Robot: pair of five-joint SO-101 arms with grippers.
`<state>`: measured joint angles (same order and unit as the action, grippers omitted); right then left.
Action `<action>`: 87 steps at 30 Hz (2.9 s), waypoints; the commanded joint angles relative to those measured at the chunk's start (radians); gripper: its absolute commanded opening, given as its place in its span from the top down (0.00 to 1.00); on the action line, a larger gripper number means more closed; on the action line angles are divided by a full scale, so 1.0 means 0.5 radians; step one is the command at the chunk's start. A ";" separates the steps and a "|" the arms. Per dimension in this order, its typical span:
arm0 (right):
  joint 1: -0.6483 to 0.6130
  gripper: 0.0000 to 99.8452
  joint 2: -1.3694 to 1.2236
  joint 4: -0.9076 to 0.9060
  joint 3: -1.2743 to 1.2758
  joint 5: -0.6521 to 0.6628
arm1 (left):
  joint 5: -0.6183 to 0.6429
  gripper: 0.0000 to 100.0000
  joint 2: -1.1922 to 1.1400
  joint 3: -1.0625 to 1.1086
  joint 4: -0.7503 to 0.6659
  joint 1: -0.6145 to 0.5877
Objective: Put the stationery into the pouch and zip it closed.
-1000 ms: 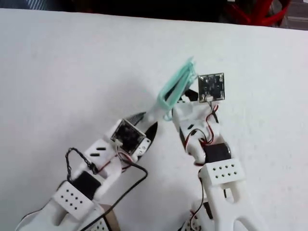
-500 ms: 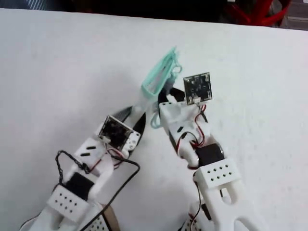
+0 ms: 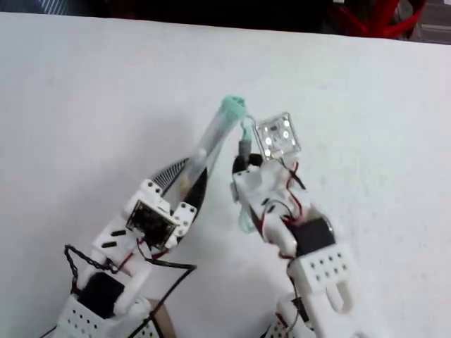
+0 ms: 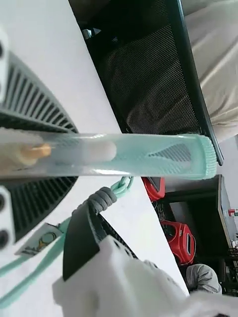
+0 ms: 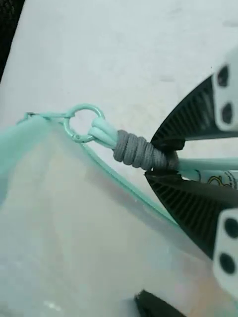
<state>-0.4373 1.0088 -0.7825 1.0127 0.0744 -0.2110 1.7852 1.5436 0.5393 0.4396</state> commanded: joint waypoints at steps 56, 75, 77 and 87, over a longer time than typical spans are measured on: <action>0.256 0.81 -0.176 1.953 1.132 0.319 | -0.021 0.98 0.048 0.000 0.310 0.315; 0.382 0.84 -1.254 2.300 0.512 0.313 | -0.025 0.98 0.048 0.000 0.310 0.318; 0.410 0.91 -1.367 2.300 0.411 0.316 | -0.021 0.98 0.048 0.000 0.310 0.318; 0.609 0.98 -1.465 2.297 0.239 0.304 | -0.031 0.98 0.048 0.000 0.310 0.308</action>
<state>-0.1841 0.2263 0.3590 1.1676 0.2248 -0.2202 1.8067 1.5466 0.6851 0.5792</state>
